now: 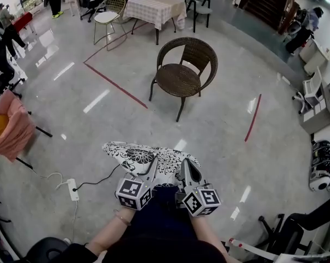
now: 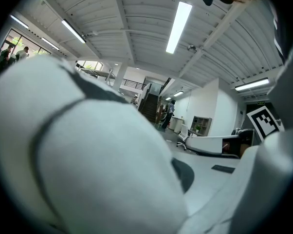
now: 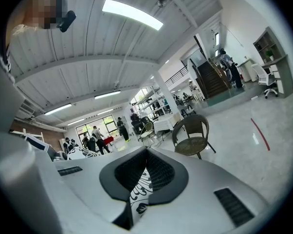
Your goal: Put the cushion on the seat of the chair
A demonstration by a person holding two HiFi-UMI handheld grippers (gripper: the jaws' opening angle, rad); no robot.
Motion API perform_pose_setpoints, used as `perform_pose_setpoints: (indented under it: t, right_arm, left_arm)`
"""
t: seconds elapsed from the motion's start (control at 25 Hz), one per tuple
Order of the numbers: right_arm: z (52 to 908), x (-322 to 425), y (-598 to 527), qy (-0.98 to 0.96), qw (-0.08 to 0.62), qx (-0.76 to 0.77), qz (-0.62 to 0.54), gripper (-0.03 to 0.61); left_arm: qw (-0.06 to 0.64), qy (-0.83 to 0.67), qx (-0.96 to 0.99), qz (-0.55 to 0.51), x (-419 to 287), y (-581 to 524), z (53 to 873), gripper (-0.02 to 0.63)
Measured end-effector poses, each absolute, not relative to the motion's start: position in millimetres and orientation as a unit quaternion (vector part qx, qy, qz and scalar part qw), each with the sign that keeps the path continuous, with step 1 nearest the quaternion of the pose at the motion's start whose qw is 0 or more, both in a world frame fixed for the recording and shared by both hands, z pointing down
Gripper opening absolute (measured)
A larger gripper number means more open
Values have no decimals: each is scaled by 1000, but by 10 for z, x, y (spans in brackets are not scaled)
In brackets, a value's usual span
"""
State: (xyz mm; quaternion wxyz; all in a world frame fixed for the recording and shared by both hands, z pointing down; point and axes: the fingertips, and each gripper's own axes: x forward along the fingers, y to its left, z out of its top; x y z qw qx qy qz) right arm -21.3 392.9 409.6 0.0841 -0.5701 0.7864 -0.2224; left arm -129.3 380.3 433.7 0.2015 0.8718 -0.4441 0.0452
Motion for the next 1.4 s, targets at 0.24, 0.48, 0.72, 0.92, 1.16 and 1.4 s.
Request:
perform_pose_setpoints:
  t: [0.24, 0.48, 0.72, 0.92, 1.16, 1.4]
  right_arm:
    - [4077, -123, 3622, 787, 85, -568, -226, 14]
    - [4109, -28, 3218, 792, 74, -560, -231, 14]
    - [4141, 53, 2798, 798, 67, -550, -235, 14]
    - [4148, 120, 2482, 801, 66, -546, -236, 14]
    - [4181, 224, 2184, 804, 67, -540, -240, 14]
    - [4208, 362, 1941, 809, 69, -532, -241, 15]
  left_arm:
    - [203, -445, 871, 48, -1194, 3507, 4342, 17]
    - [210, -451, 866, 47, -1085, 3121, 4363, 17]
    - [214, -459, 861, 47, -981, 2733, 4400, 17]
    - [214, -465, 858, 45, -928, 2435, 4410, 17]
    - [213, -466, 857, 48, -798, 2142, 4451, 17]
    - [209, -467, 858, 47, -642, 1899, 4473, 17]
